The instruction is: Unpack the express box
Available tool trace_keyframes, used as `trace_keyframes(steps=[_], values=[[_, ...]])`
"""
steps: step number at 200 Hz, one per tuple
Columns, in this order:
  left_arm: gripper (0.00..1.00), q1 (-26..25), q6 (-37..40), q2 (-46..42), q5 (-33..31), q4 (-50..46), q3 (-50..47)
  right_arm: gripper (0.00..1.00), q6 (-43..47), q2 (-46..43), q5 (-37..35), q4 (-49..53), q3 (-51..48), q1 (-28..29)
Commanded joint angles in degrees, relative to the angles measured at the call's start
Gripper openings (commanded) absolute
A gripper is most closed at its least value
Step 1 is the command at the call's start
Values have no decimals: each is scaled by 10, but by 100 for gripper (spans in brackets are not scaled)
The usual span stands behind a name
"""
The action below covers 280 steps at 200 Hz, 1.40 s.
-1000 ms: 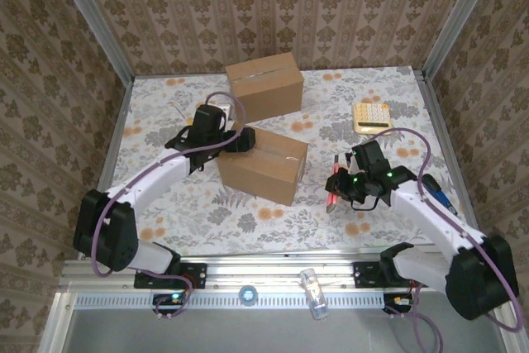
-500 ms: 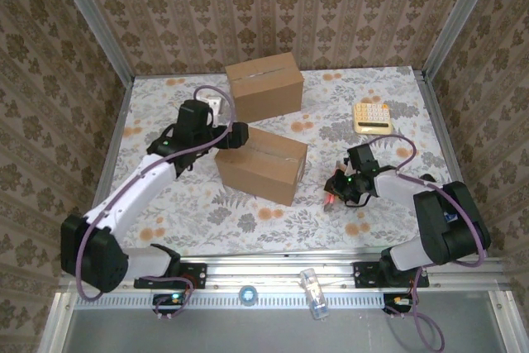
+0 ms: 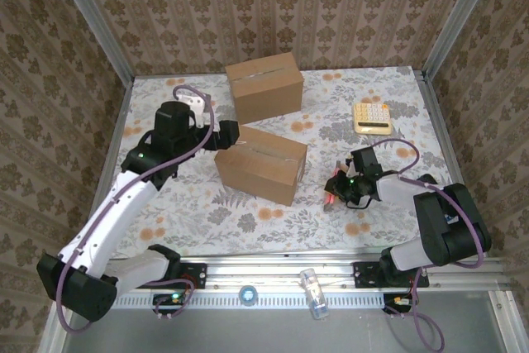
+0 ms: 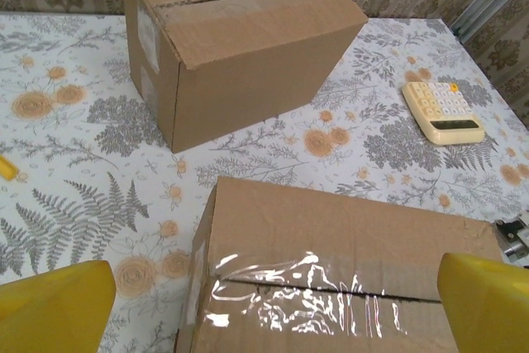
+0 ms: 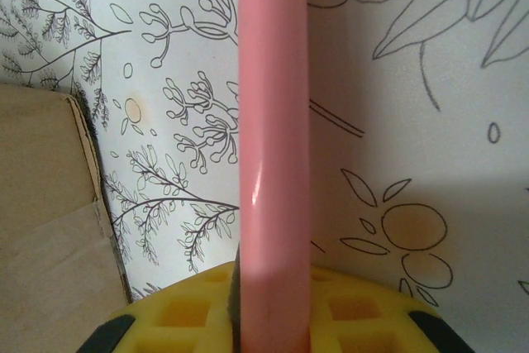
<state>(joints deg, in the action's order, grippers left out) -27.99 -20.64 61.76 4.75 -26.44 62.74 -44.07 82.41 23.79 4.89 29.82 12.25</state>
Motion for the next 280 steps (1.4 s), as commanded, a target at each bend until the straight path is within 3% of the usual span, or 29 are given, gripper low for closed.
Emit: trace_keyframes(steps=[1, 92, 108, 127, 145, 169, 244, 280], values=[[100, 1, -23, -14, 17, -49, -8, 9, -22, 23, -51, 6, -27, 1], [99, -25, -79, -115, 15, -131, -106, 72, -19, -78, -97, 112, -26, -4], [92, -30, -96, -135, 14, -149, -127, 86, -12, -111, -99, 146, -15, -4], [70, -35, -115, -156, 20, -161, -159, 100, 13, -166, -98, 193, 19, -4], [31, -42, -140, -174, 27, -156, -193, 100, 54, -204, -80, 227, 70, -4], [0, -49, -167, -184, 43, -116, -241, 100, 108, -204, -49, 245, 157, -4], [0, -51, -212, -60, 36, 92, -290, 100, 174, 69, 50, 197, 418, 36], [0, -49, -214, 11, 17, 138, -272, 100, 146, 134, 78, 162, 463, 80]])
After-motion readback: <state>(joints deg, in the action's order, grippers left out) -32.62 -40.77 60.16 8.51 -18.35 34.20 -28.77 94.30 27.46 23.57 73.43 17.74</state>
